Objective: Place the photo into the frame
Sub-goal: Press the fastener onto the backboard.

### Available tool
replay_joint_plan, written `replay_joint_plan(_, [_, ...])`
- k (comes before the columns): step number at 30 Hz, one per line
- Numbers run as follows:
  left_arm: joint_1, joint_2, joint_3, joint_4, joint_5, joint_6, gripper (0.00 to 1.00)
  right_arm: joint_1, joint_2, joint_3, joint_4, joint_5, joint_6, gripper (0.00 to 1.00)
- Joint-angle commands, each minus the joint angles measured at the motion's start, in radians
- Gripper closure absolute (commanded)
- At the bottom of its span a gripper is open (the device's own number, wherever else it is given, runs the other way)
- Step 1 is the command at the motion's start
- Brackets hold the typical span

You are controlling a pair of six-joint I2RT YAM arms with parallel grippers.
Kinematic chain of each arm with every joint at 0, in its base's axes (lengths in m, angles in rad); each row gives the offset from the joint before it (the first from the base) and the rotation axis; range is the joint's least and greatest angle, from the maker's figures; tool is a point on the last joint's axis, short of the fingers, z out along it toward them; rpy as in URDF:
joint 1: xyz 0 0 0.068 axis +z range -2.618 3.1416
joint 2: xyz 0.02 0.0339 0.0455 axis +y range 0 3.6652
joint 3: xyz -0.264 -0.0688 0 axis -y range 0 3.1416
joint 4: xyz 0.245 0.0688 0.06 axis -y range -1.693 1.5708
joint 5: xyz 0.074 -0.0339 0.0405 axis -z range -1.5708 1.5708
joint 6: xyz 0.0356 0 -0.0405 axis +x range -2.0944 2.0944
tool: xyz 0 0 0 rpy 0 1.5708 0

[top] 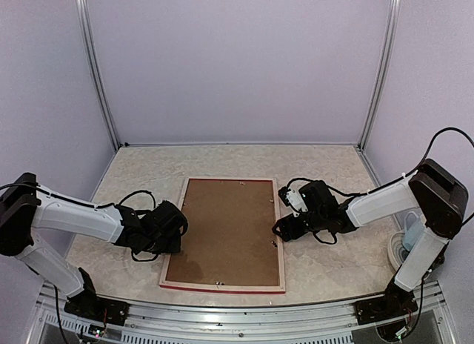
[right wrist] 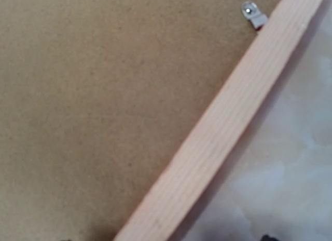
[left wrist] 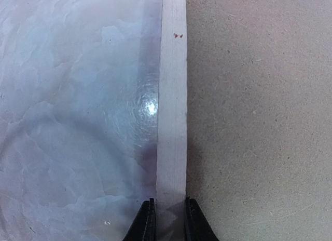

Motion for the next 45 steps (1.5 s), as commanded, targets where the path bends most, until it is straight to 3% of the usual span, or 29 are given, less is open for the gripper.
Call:
replay_joint_plan(1, [-0.013, -0.014, -0.01, -0.01, 0.04, 0.002, 0.85, 0.016, 0.041, -0.007, -0.089, 0.03, -0.021, 0.23])
replay_joint_plan(15, [-0.007, -0.106, 0.027, 0.025, 0.013, 0.028, 0.51, 0.016, 0.039, -0.007, -0.1, 0.078, -0.029, 0.22])
replay_joint_plan(22, [0.037, -0.16, 0.038, 0.075, 0.008, 0.15, 0.2, 0.015, -0.014, 0.016, -0.159, 0.111, -0.015, 0.18])
replay_joint_plan(26, [0.102, -0.149, 0.038, 0.12, 0.019, 0.232, 0.08, 0.02, -0.057, 0.043, -0.213, 0.102, 0.003, 0.18])
replay_joint_plan(35, [0.136, -0.127, -0.095, 0.358, 0.062, 0.239, 0.09, 0.107, -0.112, 0.1, -0.37, 0.109, 0.031, 0.19])
replay_joint_plan(45, [0.225, -0.146, -0.241, 0.54, 0.126, 0.275, 0.26, 0.148, -0.117, 0.152, -0.444, 0.108, 0.078, 0.19])
